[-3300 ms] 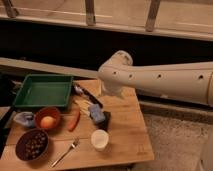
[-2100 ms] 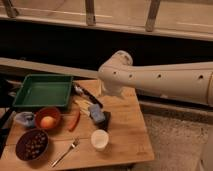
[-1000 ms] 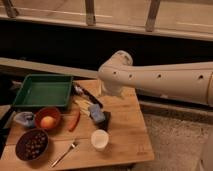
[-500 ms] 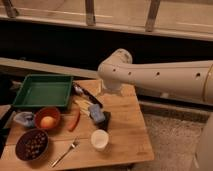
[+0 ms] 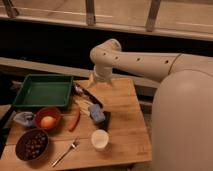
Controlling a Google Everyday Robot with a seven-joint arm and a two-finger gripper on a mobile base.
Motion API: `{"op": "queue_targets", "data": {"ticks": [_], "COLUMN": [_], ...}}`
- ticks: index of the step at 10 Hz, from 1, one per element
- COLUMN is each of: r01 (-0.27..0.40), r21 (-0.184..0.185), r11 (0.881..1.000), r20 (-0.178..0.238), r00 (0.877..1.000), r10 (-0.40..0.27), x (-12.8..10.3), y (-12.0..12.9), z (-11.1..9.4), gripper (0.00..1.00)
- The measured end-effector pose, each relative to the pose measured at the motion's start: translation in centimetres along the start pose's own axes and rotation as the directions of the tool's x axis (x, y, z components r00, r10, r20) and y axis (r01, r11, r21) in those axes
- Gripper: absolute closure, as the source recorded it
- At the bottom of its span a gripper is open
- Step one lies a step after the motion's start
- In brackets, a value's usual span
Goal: Wipe tray with brush
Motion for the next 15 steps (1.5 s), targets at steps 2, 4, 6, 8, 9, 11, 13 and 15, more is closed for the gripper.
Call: {"op": "queue_targets", "data": {"ticks": [2,4,6,8,9,11,13,15], "r01": [0.190,0.358,0.419,0.365,0.329,0.318,0.310,0.296], "r21": [-0.088,-0.171,-0.180,-0.078,-0.025,-0.001,-0.012,-0.060], "r11": [0.978,0.918,0.890,0.928,0.944,0.948,0.951,0.953], "r20": [-0.017,0.006,0.021,0.105,0.153,0.172,0.165,0.143], "r00": [0.981,0.932,0.906,0.928,0.934,0.934,0.938,0.948], "r10": [-0.193,-0.362,-0.423,-0.356,-0.322,-0.314,-0.303,-0.286], "x": [-1.5,-2.6,-2.7,-2.0,-1.8,-1.7,-1.9,-2.5], "y": [-0.8,-1.7,-2.3,-1.4,-1.2,1.2,1.9,2.0], "z": [0.0,-0.1,0.0,0.9,1.4,3.5,5.0,5.9], "gripper": [0.20,0.20,0.20,0.20,0.20,0.20,0.20,0.20]}}
